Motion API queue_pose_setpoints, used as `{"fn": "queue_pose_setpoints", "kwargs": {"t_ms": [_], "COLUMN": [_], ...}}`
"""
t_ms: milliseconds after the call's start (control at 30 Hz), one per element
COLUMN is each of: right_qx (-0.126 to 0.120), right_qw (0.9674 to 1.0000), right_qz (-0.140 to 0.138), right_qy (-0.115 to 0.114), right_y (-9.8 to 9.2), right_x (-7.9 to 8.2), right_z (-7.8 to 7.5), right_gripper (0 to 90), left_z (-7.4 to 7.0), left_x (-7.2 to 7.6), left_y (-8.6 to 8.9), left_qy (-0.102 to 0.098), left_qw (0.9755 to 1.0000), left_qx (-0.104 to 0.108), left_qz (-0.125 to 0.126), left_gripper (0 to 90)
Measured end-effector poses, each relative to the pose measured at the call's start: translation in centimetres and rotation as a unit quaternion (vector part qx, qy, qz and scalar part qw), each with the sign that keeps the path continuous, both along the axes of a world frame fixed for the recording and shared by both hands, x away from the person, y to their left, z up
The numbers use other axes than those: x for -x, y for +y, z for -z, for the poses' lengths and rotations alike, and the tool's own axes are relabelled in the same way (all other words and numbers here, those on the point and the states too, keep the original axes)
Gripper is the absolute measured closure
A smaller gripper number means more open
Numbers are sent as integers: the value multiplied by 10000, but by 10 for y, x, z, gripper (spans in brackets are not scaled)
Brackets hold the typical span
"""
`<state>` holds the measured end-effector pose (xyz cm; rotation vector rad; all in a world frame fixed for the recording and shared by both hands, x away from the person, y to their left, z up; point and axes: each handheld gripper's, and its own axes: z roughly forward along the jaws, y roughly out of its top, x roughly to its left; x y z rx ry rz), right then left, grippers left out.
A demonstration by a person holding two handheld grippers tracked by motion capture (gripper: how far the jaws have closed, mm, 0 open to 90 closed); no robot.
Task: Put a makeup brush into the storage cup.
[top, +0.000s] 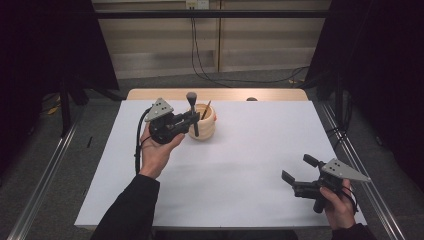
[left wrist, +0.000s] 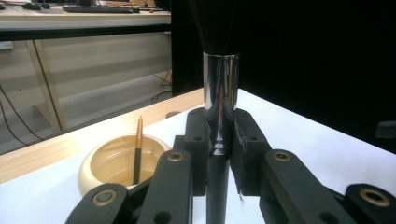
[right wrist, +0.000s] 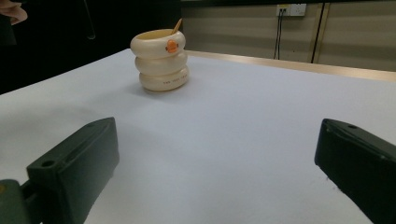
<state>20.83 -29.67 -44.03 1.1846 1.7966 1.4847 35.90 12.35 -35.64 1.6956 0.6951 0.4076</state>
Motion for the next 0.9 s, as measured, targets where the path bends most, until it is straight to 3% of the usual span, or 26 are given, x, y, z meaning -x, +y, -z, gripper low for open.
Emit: {"fn": "queue_pose_setpoints", "kwargs": {"t_ms": [133,333,400,467,567,700,733,800,900], "right_qx": [63,89,80,86,54,83,82,106,92], "right_qw": [10000,9999,9999,9999,10000,9999,9999,9999,9999], "right_qz": [-34,-71,-67,-57,-58,-101,-106,-118,-115], "right_qy": [-8,-15,-22,1,15,12,14,8,11], "right_y": [-1,0,0,0,-1,-1,-1,-1,0], "right_x": [0,-1,-1,-1,-1,-1,-1,-2,-1], "right_z": [1,1,1,2,2,2,2,2,2], "right_gripper": [0,0,0,0,0,0,0,0,0], "left_z": [1,-3,-4,-5,-7,-4,-3,-1,1], "left_x": [-9,-21,-25,-31,-37,-45,-46,-51,-56], "left_y": [1,-2,-5,-5,-8,-12,-13,-14,-14], "left_qy": [24,-10,-3,-45,-44,-68,-86,-30,-38], "left_qw": [10000,9999,9999,9999,9998,9999,9996,9998,9994], "left_qx": [37,-85,14,-76,-4,-30,-136,-6,-24], "left_qz": [4,-112,-112,-102,-198,-99,-223,-215,-346], "left_gripper": [787,787,787,787,787,787,786,787,787]}}
